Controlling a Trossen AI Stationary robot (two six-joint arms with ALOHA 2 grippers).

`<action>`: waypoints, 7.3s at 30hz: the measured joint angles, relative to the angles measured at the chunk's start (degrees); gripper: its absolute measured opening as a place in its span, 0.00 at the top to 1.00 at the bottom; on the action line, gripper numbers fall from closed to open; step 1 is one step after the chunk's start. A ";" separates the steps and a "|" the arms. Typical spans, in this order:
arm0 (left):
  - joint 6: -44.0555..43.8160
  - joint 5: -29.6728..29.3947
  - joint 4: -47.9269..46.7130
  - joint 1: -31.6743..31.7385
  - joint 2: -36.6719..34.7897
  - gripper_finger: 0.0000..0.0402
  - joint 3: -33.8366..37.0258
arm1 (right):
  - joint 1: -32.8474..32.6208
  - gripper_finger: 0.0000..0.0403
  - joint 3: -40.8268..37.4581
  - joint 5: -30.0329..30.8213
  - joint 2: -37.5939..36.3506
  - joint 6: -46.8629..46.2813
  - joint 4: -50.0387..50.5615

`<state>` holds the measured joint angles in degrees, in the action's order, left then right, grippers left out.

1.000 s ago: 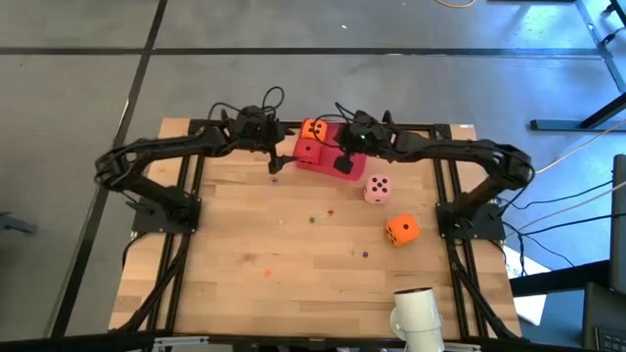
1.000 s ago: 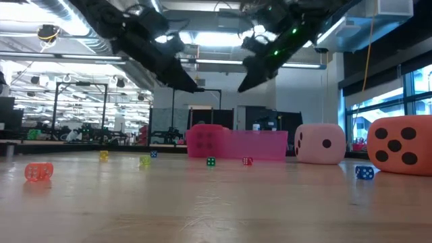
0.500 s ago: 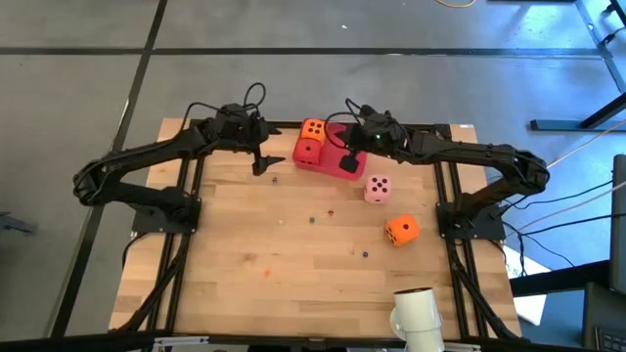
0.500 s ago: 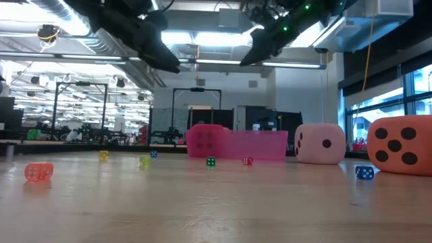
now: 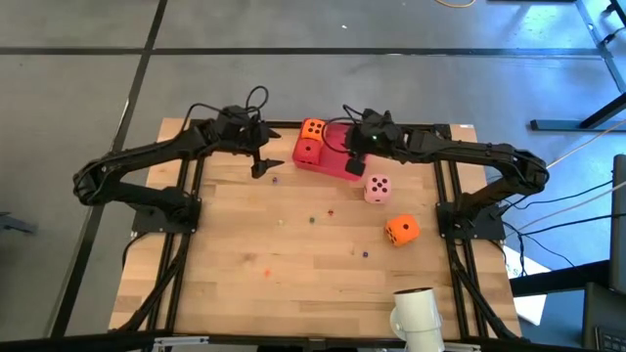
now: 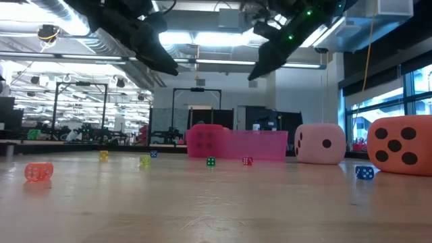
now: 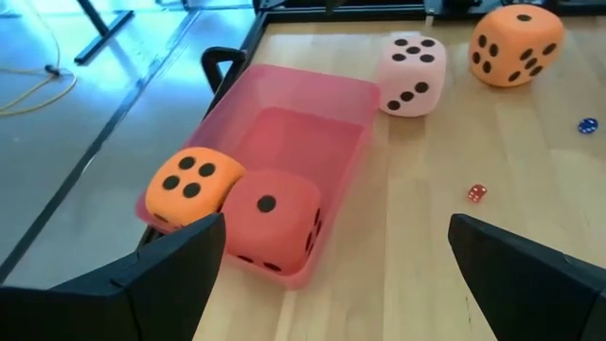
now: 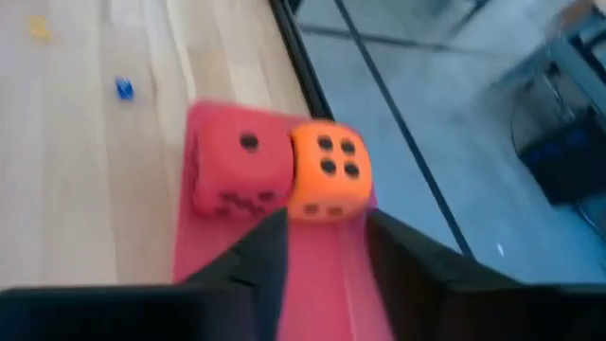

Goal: Pick & Place Dice
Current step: Put the large pink die into the red bin

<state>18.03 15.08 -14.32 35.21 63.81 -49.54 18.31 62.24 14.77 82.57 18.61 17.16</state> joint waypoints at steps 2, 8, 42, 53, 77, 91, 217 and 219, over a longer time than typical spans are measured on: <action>0.63 0.01 0.06 -0.76 0.00 0.00 0.00 | 0.00 0.49 0.00 2.04 0.01 0.00 3.34; 1.37 0.02 0.35 -2.74 0.01 0.00 0.59 | 0.00 0.21 0.00 5.40 0.01 0.31 9.12; 1.17 0.03 0.35 -4.05 0.04 0.00 2.56 | -0.04 0.02 0.00 -12.94 0.01 -16.27 34.74; 1.13 0.03 0.32 -4.05 0.04 0.00 2.56 | -0.64 0.02 -0.08 -15.44 0.01 -13.42 36.80; 1.15 0.01 0.32 -4.05 0.04 0.00 2.56 | -2.06 0.02 -9.77 -8.98 -0.05 -11.53 31.65; 1.23 0.03 0.32 -4.05 0.04 0.00 2.58 | -2.34 0.07 -9.90 -7.67 0.01 -10.39 29.83; 2.33 0.01 0.32 -4.03 0.02 0.00 2.58 | 3.54 0.61 -7.43 11.39 19.24 11.19 -23.14; 2.33 0.02 0.32 -4.04 0.02 0.00 2.58 | 3.53 0.56 -7.48 11.37 19.39 10.52 -24.41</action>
<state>20.36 15.10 -14.00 31.16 63.83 -46.96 21.84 54.76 26.14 101.96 29.13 -7.25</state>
